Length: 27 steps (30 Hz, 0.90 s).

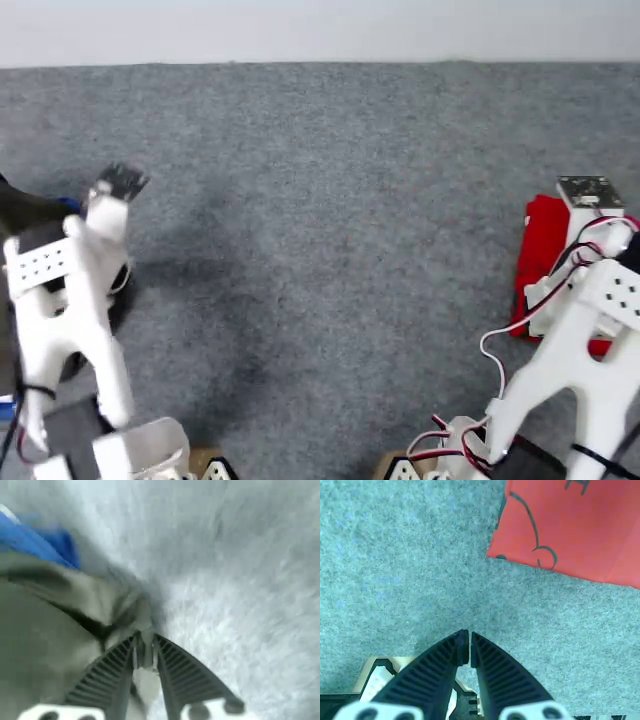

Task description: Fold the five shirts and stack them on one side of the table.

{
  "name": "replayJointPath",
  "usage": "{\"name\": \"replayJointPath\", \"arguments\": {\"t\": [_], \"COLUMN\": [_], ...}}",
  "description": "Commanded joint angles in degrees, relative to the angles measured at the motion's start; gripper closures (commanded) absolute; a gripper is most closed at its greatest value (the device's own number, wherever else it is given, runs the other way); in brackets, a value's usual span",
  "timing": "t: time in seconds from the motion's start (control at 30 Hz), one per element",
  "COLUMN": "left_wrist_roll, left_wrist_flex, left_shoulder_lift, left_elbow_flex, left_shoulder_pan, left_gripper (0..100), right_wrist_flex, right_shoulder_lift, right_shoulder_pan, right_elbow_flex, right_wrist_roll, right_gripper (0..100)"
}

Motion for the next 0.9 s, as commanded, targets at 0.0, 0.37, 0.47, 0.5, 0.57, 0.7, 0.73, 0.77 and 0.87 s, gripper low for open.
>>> {"name": "replayJointPath", "arguments": {"t": [0.0,0.37,0.47,0.5,0.57,0.7,0.73,0.77,0.87], "left_wrist_roll": [3.87,17.23,17.49,17.67,17.76,17.76,17.85,17.85,17.85], "left_wrist_flex": [6.86,14.59,14.77,14.95,14.95,14.77,14.77,14.95,15.03], "left_shoulder_lift": [-8.62,-10.02,-8.88,-8.53,-7.38,-4.40,-3.43,-2.46,-0.44], "left_elbow_flex": [-8.66,-26.24,-28.62,-29.58,-31.43,-37.93,-40.13,-42.42,-48.57], "left_shoulder_pan": [8.26,36.66,45.19,47.65,52.22,56.79,57.14,57.41,57.41], "left_gripper": [99,99,99,99,99,99,99,99,99], "right_wrist_flex": [2.33,2.33,2.33,2.33,2.33,2.33,2.33,2.33,2.33], "right_shoulder_lift": [-2.33,-2.33,-2.33,-2.33,-2.33,-2.33,-2.33,-2.33,-2.33], "right_shoulder_pan": [-0.40,-0.40,-0.40,-0.31,-0.22,-0.22,-0.22,-0.22,-0.22], "right_elbow_flex": [-0.26,-0.26,-0.26,-0.26,-0.26,-0.26,-0.26,-0.26,-0.26], "right_wrist_roll": [-0.44,-0.44,-0.44,-0.44,-0.44,-0.44,-0.44,-0.44,-0.44], "right_gripper": [98.7,98.7,98.7,98.7,98.7,98.7,98.7,98.7,98.7]}}
